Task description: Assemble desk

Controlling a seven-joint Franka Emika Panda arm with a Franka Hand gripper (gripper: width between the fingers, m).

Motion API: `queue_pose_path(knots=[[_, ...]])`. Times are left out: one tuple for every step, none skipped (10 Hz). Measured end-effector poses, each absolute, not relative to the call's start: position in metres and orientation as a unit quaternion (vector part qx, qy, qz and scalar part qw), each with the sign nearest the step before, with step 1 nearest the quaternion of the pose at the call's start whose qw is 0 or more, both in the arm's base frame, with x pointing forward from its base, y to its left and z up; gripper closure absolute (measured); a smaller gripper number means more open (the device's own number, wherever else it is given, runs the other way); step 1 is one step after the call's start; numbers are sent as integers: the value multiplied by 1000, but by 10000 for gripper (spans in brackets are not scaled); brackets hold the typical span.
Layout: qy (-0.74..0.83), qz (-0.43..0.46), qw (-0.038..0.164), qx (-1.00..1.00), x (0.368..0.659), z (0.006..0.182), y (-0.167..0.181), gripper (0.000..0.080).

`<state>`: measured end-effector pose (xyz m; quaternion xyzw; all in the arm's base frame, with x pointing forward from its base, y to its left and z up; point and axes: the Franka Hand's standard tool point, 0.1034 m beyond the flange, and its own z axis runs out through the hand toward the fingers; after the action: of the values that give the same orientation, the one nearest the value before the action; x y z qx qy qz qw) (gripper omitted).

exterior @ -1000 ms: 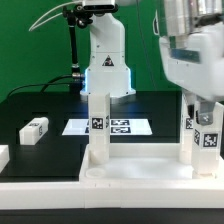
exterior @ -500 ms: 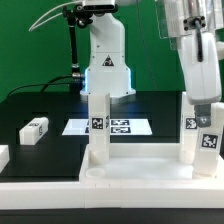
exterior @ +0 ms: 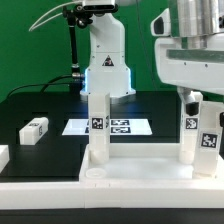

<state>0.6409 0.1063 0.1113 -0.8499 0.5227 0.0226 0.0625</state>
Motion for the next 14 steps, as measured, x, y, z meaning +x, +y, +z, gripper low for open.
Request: queue_pose_path(knots=[[450, 14, 54, -891, 641, 111, 105, 152], [353, 0, 44, -934, 643, 112, 105, 151], [277, -14, 46, -960, 646, 112, 106, 151], [253, -16, 46, -966, 645, 111, 107, 151], [263, -16, 46, -964, 646, 111, 106, 180], [270, -15, 46, -962, 645, 111, 106, 180], [272, -15, 46, -961, 645, 111, 106, 358], [296, -14, 47, -954, 645, 111, 106, 358], [336, -12, 47, -941, 645, 111, 105, 511], [373, -10, 47, -927, 645, 110, 105, 511], [390, -9, 47, -920, 645, 110, 105, 511], [465, -7, 49, -884, 645, 110, 104, 511], [544, -3, 56, -838, 645, 109, 103, 511], [618, 6, 71, -783, 644, 109, 101, 511]])
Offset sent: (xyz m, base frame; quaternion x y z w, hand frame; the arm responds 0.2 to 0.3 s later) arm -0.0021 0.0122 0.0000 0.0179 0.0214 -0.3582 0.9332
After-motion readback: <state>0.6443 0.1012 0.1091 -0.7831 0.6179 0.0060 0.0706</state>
